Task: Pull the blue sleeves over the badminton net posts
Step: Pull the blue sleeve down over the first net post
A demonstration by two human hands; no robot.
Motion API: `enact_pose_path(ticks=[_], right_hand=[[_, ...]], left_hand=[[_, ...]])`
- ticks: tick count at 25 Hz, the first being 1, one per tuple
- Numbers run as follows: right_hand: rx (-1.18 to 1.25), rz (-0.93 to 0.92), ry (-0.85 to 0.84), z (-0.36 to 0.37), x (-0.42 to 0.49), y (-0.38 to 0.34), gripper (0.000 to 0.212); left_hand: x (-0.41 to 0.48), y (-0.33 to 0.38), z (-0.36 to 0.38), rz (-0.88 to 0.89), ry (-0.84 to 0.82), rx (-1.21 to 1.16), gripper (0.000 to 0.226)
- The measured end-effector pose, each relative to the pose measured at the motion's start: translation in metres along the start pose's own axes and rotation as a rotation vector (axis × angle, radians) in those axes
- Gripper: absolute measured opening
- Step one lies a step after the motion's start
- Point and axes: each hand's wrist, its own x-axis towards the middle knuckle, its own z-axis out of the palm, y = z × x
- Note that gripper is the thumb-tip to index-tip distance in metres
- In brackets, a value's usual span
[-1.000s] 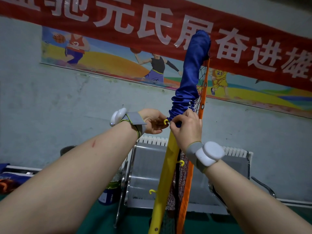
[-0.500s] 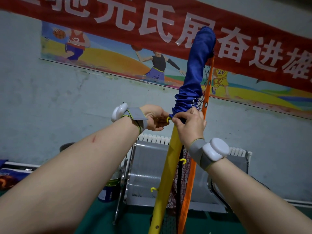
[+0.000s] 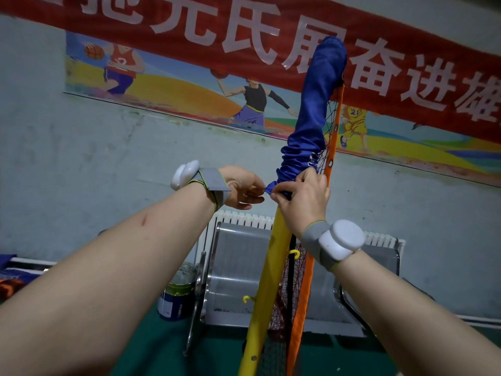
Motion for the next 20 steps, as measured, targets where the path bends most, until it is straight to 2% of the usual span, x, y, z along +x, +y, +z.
enact_pose_path(ticks=[8, 17, 20], right_hand=[[-0.022, -0.025, -0.057, 0.000, -0.014, 0.005, 0.016], [0.010, -0.029, -0.095, 0.000, -0.016, 0.008, 0.015], [0.117, -0.020, -0.108, 0.001, -0.016, 0.010, 0.015]], left_hand=[[-0.005, -0.017, 0.013, 0.042, 0.073, 0.058, 0.012], [-0.016, -0.023, 0.025, 0.066, 0.169, 0.141, 0.013], [-0.018, -0.025, 0.025, 0.072, 0.178, 0.159, 0.015]])
